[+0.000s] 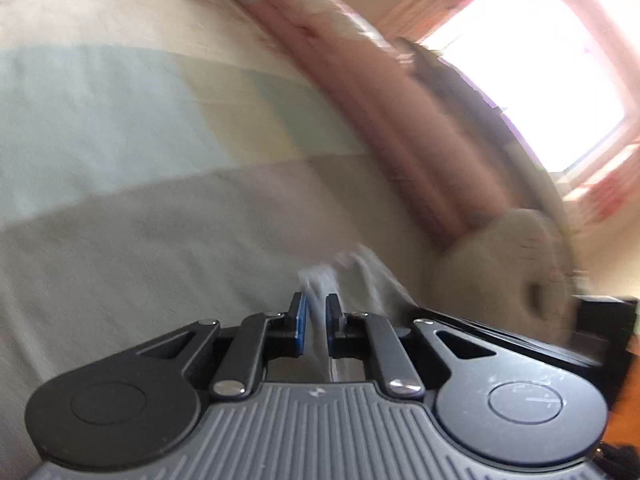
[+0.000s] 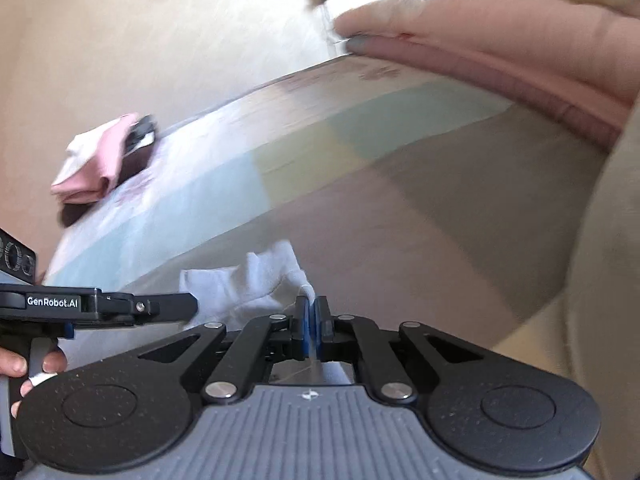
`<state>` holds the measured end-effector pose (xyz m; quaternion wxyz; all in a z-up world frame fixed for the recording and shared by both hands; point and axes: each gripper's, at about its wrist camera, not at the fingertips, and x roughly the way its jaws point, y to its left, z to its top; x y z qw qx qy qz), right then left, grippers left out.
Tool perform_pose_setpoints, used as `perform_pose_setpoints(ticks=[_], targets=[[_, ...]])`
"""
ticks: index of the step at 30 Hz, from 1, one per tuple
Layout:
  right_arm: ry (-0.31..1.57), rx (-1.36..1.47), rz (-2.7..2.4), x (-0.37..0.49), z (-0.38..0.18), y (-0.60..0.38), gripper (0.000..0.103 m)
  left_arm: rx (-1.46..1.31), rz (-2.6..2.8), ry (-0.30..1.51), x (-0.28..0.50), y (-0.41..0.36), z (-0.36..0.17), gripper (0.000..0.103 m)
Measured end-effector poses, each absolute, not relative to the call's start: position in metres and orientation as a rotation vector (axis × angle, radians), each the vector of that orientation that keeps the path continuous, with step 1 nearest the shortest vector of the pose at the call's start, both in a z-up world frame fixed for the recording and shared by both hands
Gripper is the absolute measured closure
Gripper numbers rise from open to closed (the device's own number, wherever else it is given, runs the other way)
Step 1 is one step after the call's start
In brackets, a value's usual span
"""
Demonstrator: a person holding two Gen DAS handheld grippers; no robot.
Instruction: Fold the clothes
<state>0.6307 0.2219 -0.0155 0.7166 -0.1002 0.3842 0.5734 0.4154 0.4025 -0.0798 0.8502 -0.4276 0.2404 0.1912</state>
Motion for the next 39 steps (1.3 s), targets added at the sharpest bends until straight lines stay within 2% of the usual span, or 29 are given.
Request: perform_pose_setpoints(ticks=[3, 5, 9, 11, 14, 16, 19, 21, 23, 24, 29, 33, 35, 39], targets=[[0.864, -0.217, 1.244, 0.635, -0.017, 0.204, 0.091, -0.86, 0.481, 0.528, 0.41, 0.407, -0.077, 0.094], [0.86, -0.222, 1.237, 0.633, -0.015, 0.186, 0.088, -0.828, 0.447, 0.513, 0.403, 0.402, -0.071, 0.085], [0.865, -0.237, 1.222, 0.619, -0.013, 0.148, 0.084, -0.672, 0.291, 0.549, 0.417, 0.373, -0.056, 0.078], [0.888, -0.24, 1.195, 0.609, -0.014, 0.127, 0.076, -0.572, 0.203, 0.573, 0.431, 0.356, -0.05, 0.065], [0.909, -0.244, 1.177, 0.593, -0.022, 0.096, 0.064, -0.418, 0.116, 0.587, 0.45, 0.335, -0.049, 0.06], [0.925, -0.255, 1.14, 0.584, -0.029, 0.073, 0.062, -0.384, 0.124, 0.65, 0.462, 0.333, -0.062, 0.059], [0.944, -0.271, 0.992, 0.576, -0.032, 0.031, 0.062, -0.327, 0.165, 0.704, 0.468, 0.333, -0.074, 0.066], [0.95, -0.268, 0.897, 0.567, -0.028, -0.005, 0.055, -0.279, 0.192, 0.722, 0.464, 0.332, -0.069, 0.072], [0.948, -0.273, 0.779, 0.553, -0.022, -0.048, 0.045, -0.236, 0.219, 0.754, 0.46, 0.331, -0.063, 0.073], [0.952, -0.274, 0.723, 0.546, -0.021, -0.067, 0.045, -0.206, 0.228, 0.768, 0.461, 0.326, -0.058, 0.073], [0.977, -0.253, 0.469, 0.505, -0.02, -0.135, 0.041, -0.028, 0.06, 0.69, 0.47, 0.274, -0.037, 0.047], [1.028, -0.166, 0.4, 0.487, -0.034, -0.158, 0.036, 0.065, -0.014, 0.761, 0.499, 0.242, -0.06, 0.044], [1.043, -0.155, 0.37, 0.481, -0.042, -0.169, 0.035, 0.045, 0.064, 0.782, 0.505, 0.244, -0.067, 0.031], [1.005, -0.179, 0.322, 0.463, -0.032, -0.175, 0.036, -0.015, 0.134, 0.786, 0.491, 0.251, -0.053, 0.034]])
